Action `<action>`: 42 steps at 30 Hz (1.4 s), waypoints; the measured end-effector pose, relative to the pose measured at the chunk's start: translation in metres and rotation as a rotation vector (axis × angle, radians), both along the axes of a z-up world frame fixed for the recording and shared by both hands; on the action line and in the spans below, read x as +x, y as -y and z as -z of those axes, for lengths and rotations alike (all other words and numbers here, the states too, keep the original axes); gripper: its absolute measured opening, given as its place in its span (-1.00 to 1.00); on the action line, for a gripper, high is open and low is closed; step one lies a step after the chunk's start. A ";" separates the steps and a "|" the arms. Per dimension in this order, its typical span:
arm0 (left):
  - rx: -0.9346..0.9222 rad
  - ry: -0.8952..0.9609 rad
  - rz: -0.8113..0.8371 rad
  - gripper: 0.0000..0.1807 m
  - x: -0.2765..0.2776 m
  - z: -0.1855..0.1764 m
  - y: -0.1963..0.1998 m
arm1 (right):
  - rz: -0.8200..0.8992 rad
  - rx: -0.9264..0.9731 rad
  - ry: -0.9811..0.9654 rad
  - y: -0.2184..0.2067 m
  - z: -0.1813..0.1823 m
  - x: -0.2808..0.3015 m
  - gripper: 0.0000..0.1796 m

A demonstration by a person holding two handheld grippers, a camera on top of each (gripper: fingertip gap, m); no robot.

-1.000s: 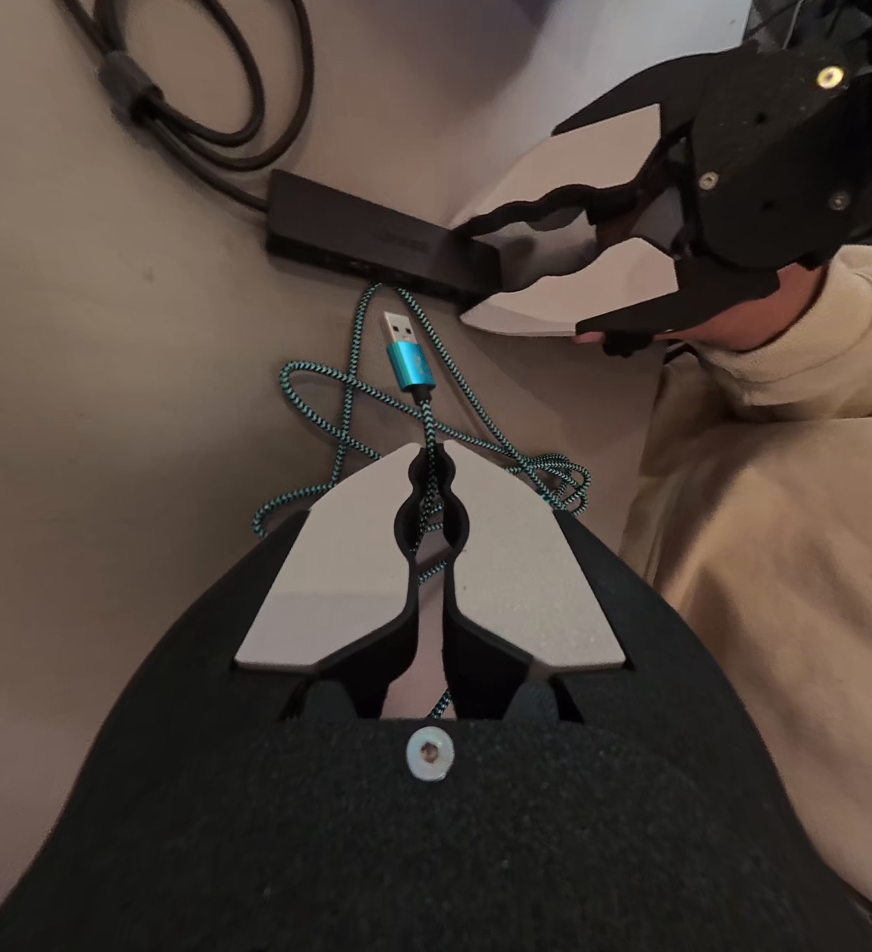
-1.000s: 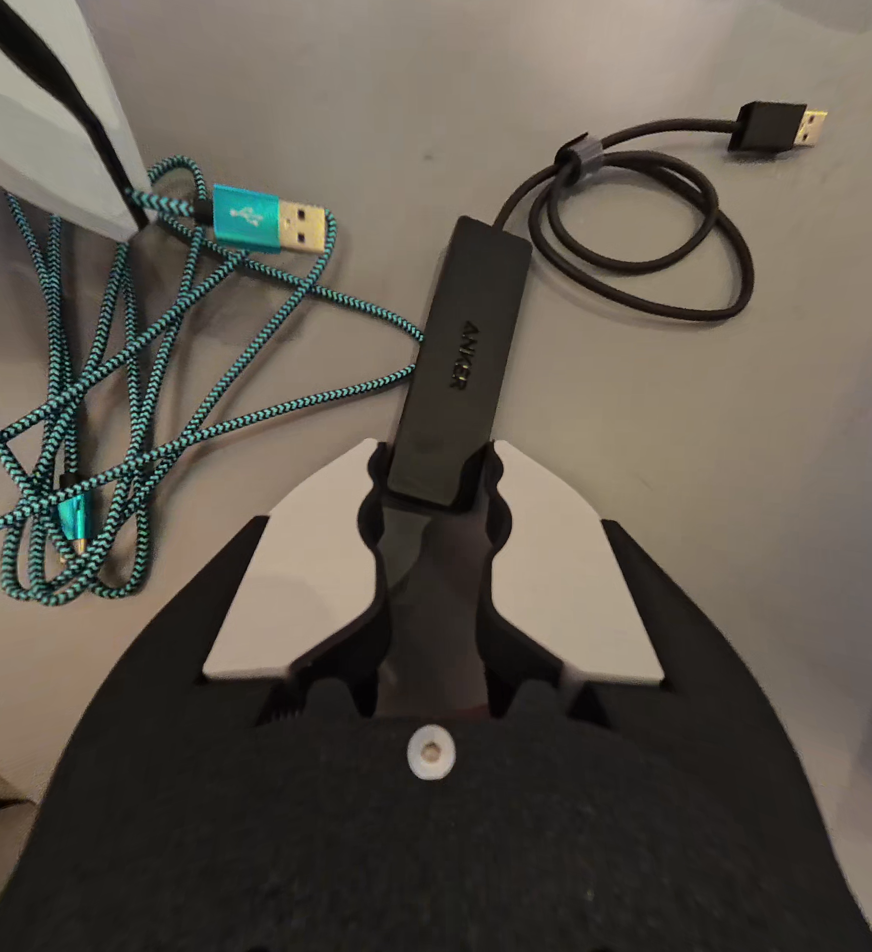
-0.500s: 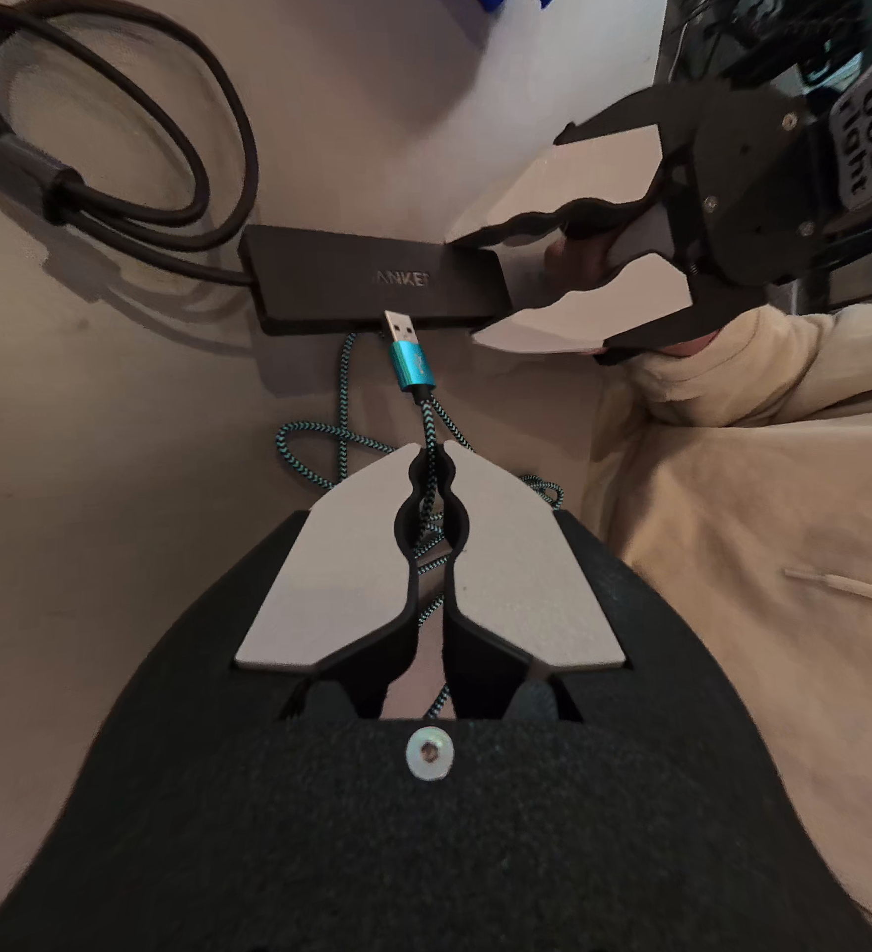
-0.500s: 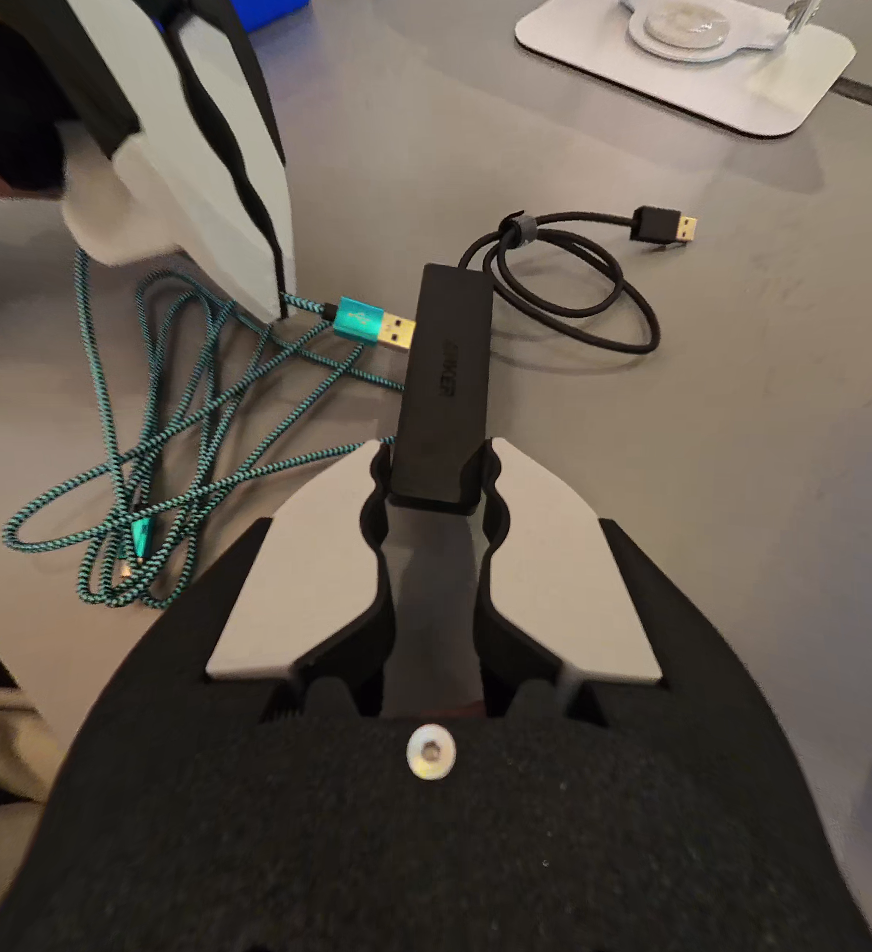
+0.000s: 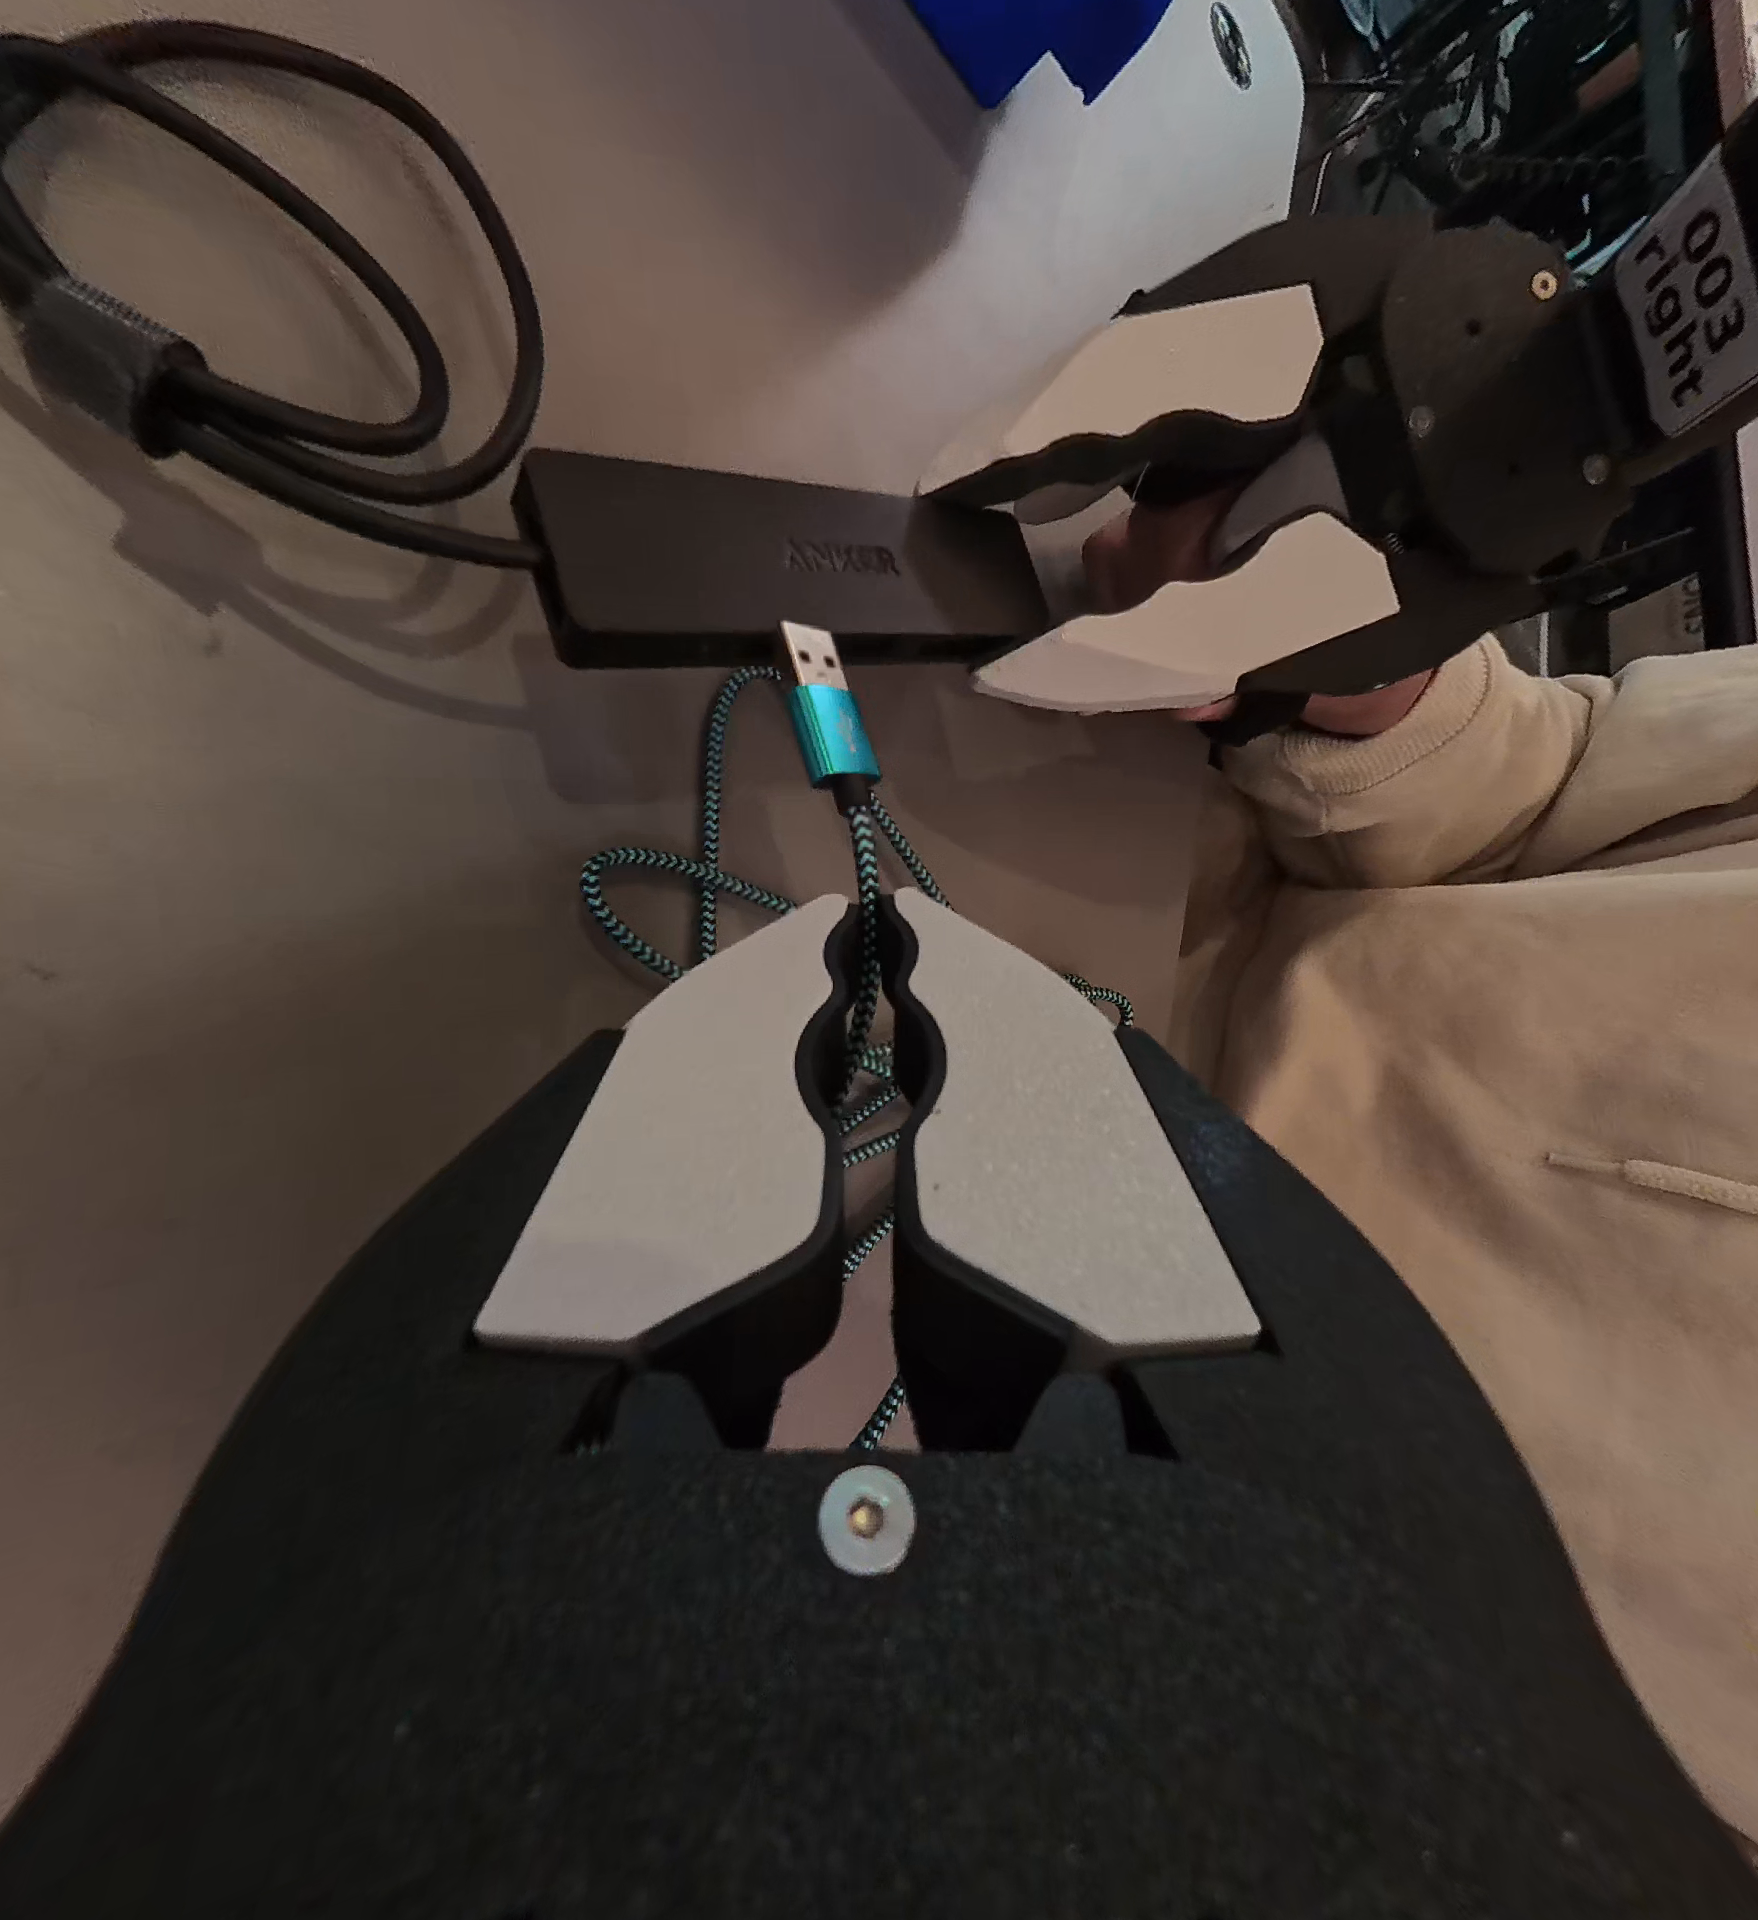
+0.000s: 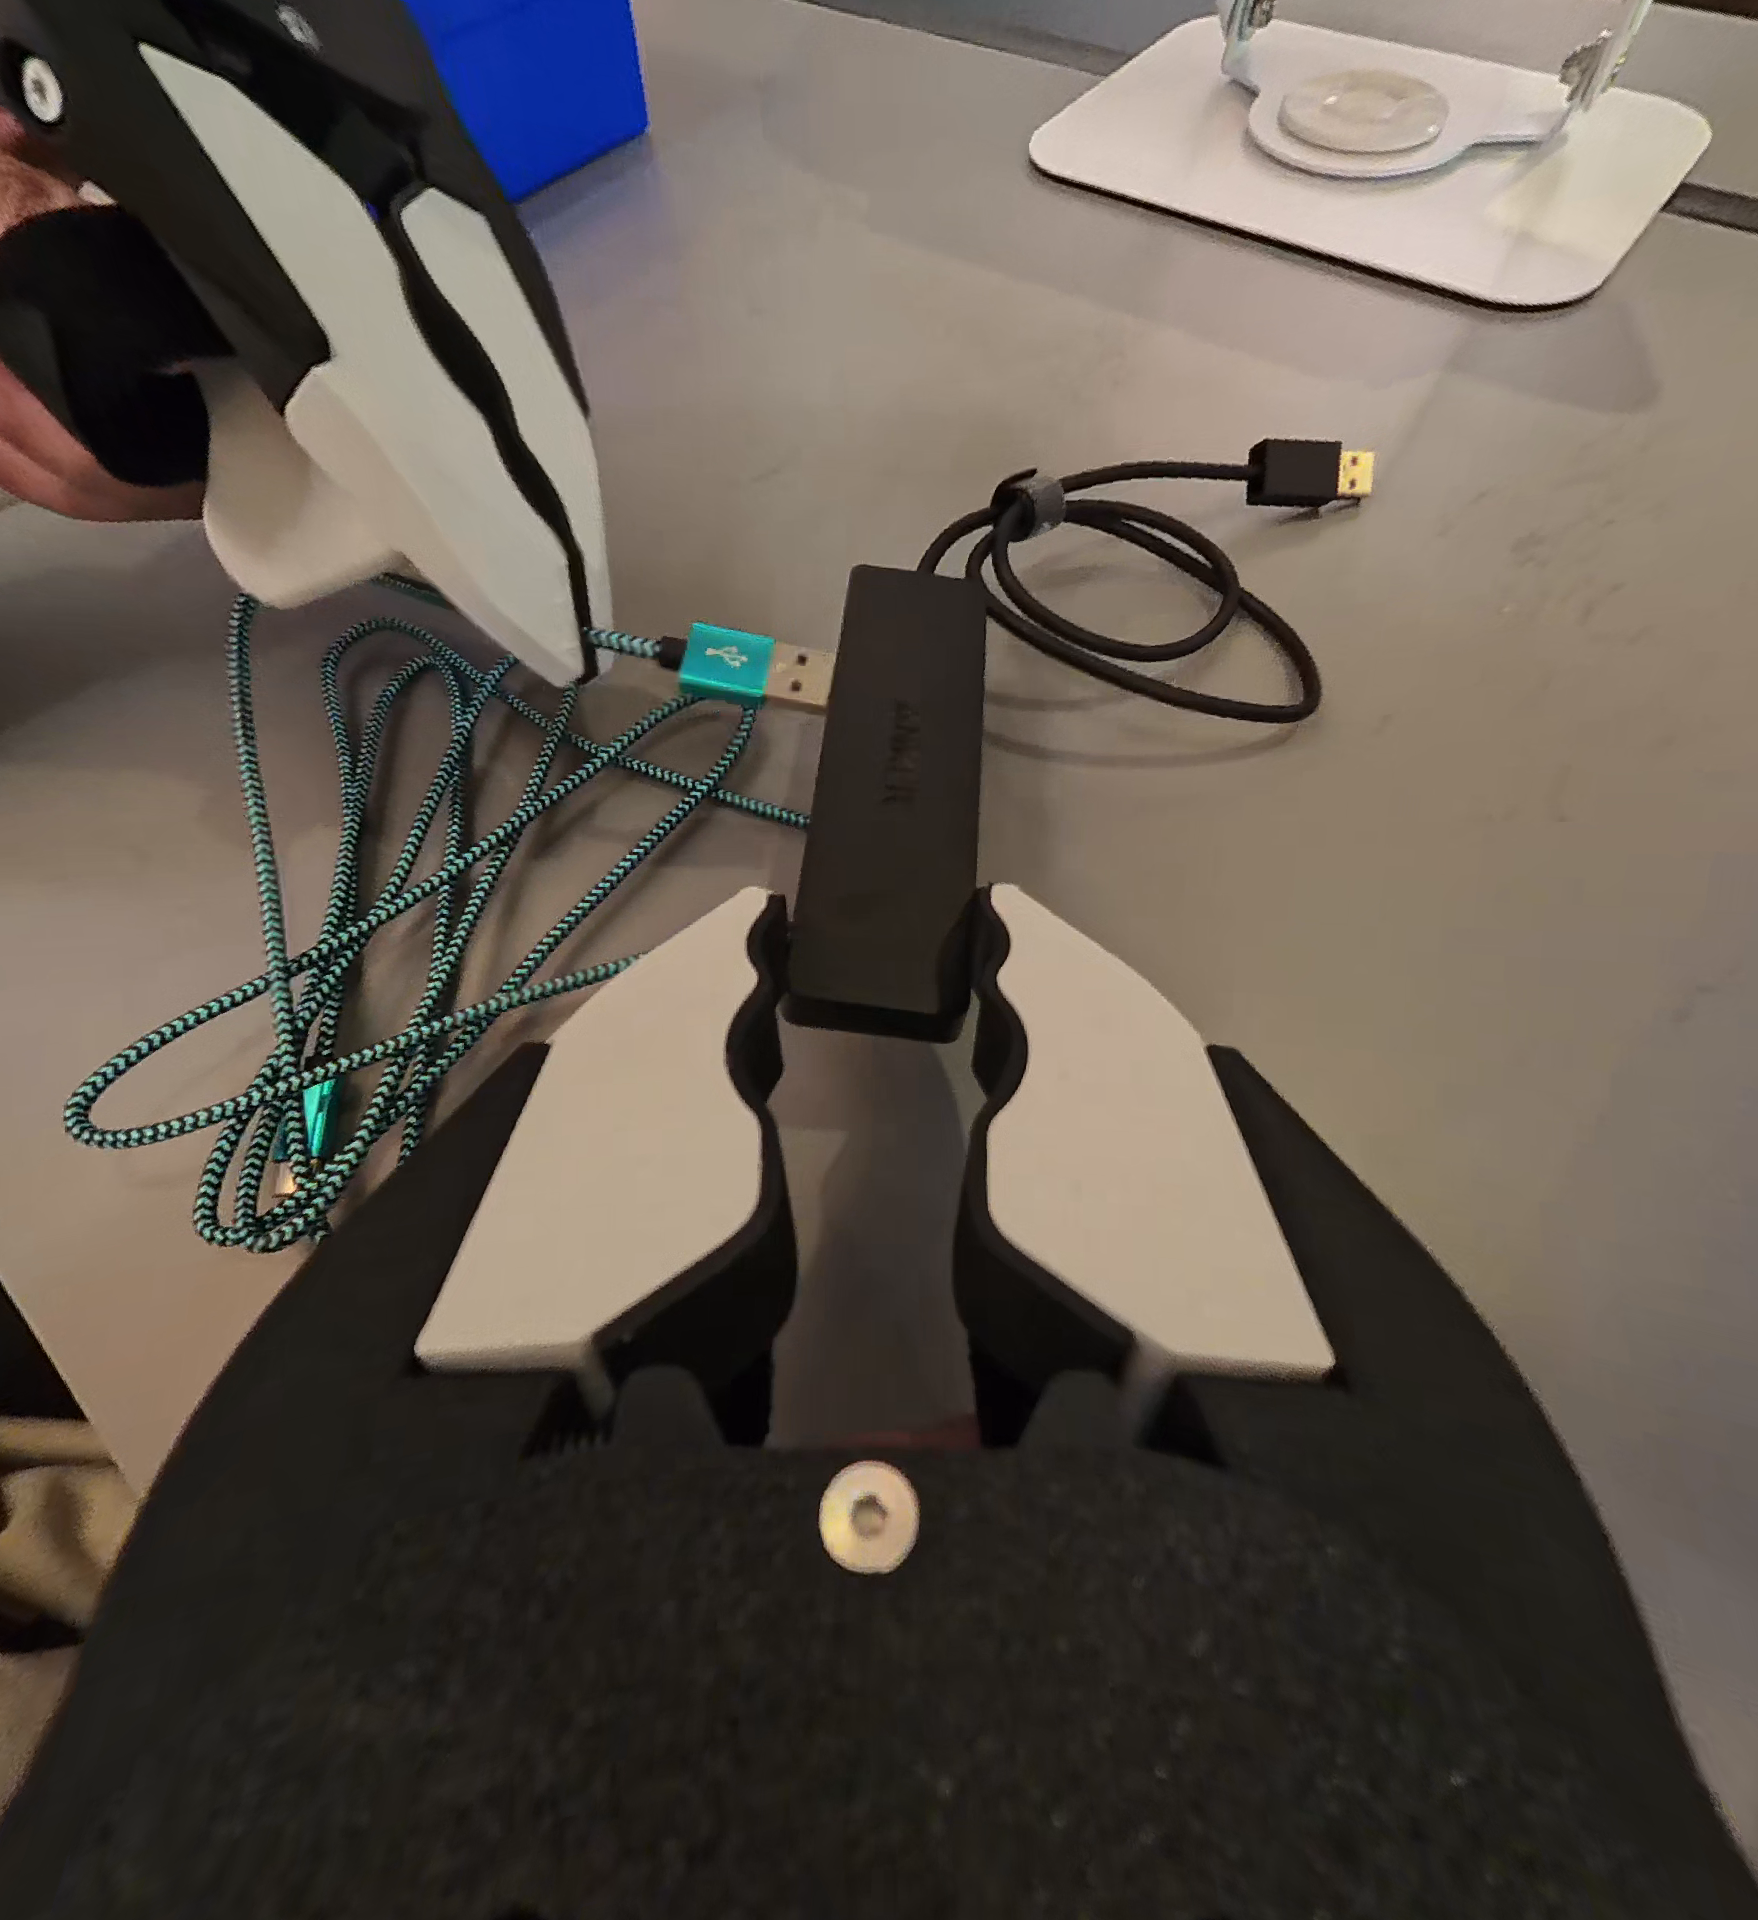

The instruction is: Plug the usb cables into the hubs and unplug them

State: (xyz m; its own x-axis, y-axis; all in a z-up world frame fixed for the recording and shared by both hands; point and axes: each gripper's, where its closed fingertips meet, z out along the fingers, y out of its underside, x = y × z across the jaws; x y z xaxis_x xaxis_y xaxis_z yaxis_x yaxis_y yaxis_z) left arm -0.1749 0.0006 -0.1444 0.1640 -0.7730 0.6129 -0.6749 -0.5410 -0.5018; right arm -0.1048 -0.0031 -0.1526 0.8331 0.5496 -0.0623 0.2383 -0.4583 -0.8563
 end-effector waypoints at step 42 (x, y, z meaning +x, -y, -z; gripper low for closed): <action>-0.131 0.099 -0.092 -0.98 0.009 -0.002 0.001 | 0.007 0.052 -0.076 -0.001 -0.013 0.001 -0.62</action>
